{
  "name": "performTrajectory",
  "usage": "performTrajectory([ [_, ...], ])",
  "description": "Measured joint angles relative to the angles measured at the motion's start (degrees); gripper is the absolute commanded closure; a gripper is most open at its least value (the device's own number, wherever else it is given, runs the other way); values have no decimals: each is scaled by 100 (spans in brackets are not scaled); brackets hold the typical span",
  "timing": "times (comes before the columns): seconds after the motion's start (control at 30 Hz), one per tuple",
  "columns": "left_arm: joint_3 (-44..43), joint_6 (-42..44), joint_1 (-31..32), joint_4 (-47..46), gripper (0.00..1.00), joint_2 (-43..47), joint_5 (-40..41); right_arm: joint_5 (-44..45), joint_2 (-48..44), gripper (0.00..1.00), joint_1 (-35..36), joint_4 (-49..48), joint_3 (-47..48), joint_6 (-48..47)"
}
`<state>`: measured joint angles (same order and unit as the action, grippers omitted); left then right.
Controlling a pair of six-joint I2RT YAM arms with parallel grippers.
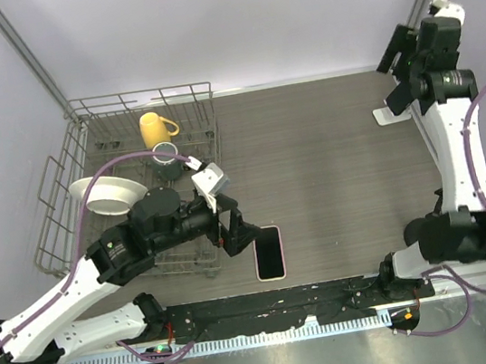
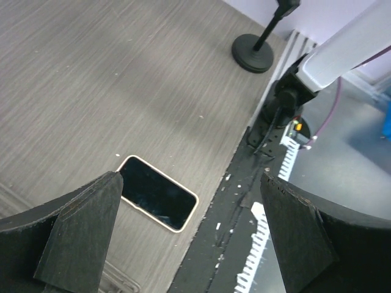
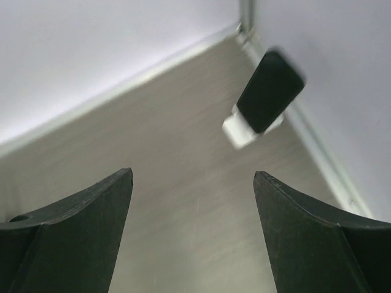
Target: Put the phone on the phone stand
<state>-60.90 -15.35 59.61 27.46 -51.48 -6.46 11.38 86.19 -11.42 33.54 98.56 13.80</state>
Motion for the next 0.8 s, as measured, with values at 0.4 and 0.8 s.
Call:
performTrajectory([
  [0.4,520,-903,2,-369,0,522,-527,-1460,-2524,14,348,3403,-1930,713],
  [0.8,708,-1143,2,-516,0,841,-553,1209,-4273,2,361,4297,-2000,2175],
])
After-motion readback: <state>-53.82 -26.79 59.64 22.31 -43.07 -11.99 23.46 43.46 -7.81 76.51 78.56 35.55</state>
